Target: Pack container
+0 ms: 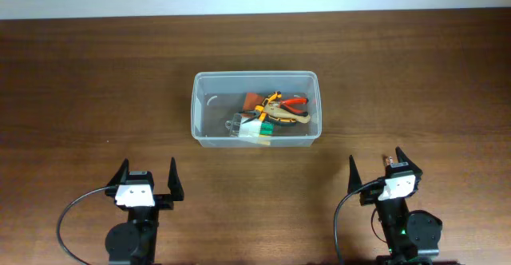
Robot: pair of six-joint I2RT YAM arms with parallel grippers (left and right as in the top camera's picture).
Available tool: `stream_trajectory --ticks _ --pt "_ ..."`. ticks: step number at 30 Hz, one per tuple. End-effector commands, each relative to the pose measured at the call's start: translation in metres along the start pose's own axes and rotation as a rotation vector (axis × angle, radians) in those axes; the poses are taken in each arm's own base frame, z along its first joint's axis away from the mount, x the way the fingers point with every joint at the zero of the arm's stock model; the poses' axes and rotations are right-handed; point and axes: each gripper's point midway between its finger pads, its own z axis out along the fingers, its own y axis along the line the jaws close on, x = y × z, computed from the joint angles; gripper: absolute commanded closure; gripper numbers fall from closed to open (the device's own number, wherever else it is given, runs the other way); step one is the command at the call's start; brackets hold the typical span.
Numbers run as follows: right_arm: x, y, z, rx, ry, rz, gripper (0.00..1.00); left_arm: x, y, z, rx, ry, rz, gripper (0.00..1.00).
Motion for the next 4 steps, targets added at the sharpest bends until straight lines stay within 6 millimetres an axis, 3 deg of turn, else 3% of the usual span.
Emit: stream_trajectory --ticks 1,4 --pt "0.0019 -0.0005 -0.0003 0.007 0.003 -0.003 0.01 0.0016 0.0023 0.0 -0.012 -0.002 0.015 0.01" --pt "0.002 -0.0005 -0.0003 0.007 0.003 -0.003 0.01 0.0016 0.0023 0.0 -0.012 -0.002 0.015 0.01"
